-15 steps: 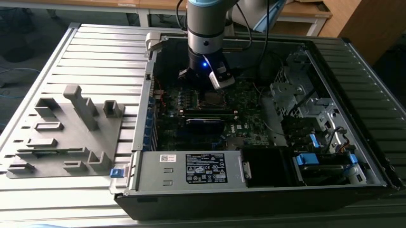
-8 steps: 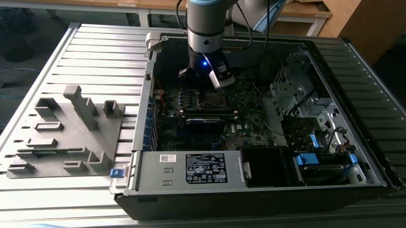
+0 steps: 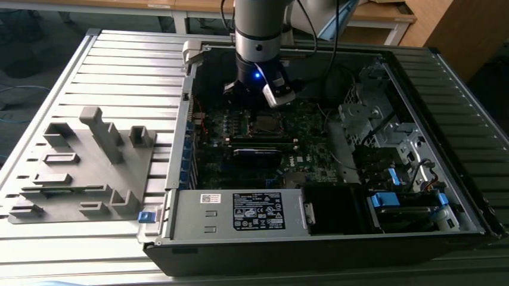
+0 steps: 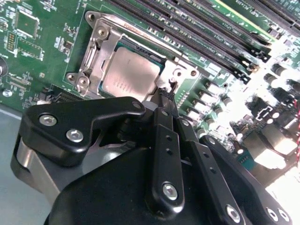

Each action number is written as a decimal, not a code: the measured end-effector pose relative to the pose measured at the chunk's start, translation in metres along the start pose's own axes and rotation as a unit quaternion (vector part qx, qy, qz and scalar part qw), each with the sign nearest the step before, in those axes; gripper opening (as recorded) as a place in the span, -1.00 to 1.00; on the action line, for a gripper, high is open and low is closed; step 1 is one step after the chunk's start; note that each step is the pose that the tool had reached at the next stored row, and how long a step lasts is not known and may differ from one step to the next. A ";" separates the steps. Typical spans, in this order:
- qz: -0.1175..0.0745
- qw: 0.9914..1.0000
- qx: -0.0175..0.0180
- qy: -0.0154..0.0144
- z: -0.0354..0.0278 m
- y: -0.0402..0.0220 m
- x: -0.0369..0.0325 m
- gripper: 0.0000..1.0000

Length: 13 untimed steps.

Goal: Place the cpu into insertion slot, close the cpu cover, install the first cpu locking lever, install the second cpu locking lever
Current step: 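Close the cpu cover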

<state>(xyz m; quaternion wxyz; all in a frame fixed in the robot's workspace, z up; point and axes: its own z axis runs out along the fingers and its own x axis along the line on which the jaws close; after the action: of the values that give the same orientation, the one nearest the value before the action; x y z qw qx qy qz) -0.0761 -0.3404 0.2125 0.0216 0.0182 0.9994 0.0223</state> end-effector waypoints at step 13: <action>0.000 1.000 0.000 0.000 -0.0119 0.0006 -0.0005 -0.79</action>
<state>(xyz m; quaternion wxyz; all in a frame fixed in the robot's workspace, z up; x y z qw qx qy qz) -0.0760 -0.3404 0.2244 0.0217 0.0182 0.9993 0.0224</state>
